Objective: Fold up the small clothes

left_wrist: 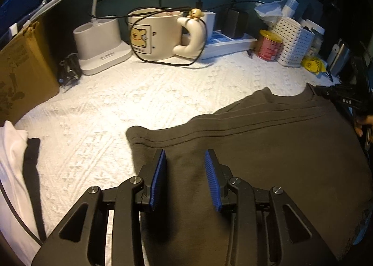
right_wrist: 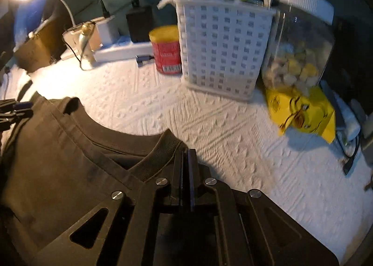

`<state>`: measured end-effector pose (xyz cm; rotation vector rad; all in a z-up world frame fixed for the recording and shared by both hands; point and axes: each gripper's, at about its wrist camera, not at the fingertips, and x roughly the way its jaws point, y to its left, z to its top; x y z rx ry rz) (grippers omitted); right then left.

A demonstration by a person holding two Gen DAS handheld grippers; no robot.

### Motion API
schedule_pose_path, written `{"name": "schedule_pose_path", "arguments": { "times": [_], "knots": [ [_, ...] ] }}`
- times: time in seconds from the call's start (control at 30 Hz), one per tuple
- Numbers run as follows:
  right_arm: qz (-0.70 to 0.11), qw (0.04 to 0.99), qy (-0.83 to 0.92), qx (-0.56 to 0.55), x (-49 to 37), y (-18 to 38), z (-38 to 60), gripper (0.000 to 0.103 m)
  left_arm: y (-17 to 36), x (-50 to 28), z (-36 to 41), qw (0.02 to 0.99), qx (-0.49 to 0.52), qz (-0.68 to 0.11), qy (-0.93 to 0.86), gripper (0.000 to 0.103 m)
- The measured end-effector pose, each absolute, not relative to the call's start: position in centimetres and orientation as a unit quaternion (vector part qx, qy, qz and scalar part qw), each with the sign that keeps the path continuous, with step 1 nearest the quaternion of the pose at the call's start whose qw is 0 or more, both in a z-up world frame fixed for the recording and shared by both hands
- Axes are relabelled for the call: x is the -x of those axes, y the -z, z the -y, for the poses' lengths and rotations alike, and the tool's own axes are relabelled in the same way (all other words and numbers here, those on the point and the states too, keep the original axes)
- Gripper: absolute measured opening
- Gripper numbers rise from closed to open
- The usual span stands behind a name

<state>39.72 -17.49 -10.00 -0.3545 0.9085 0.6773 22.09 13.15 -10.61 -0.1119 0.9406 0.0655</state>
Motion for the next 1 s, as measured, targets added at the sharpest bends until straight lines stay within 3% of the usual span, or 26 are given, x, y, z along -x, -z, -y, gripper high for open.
{"name": "schedule_pose_path", "arguments": {
  "times": [0.13,0.23,0.53,0.6,0.67,0.7,0.83,1.0],
  "knots": [
    [-0.438,0.833,-0.299,0.158,-40.3,9.3,18.3,0.005,10.2,-21.7,-13.8,0.891,0.050,-0.449,-0.048,0.034],
    [-0.427,0.844,-0.275,0.170,-39.6,8.5,19.1,0.024,9.9,-21.3,-14.5,0.891,0.050,-0.448,-0.064,0.034],
    [-0.408,0.877,-0.204,0.154,-37.1,5.6,25.4,0.025,9.6,-20.2,-16.2,0.891,0.061,-0.442,-0.080,0.035],
    [-0.409,0.881,-0.188,0.147,-36.6,5.3,26.9,0.025,9.9,-20.5,-16.4,0.890,0.069,-0.444,-0.075,0.037],
    [-0.414,0.883,-0.169,0.139,-36.4,5.4,28.5,0.025,10.2,-20.8,-16.6,0.889,0.079,-0.446,-0.066,0.052],
    [-0.417,0.884,-0.161,0.136,-36.3,5.5,29.2,0.026,10.4,-21.1,-16.7,0.888,0.082,-0.449,-0.064,0.052],
    [-0.432,0.883,-0.139,0.116,-35.8,6.3,31.6,0.055,10.9,-21.7,-16.5,0.886,0.075,-0.453,-0.061,0.052],
    [-0.452,0.874,-0.156,0.079,-35.9,8.1,32.8,0.056,11.0,-22.5,-16.1,0.888,0.056,-0.453,-0.065,0.052]
  ]
}}
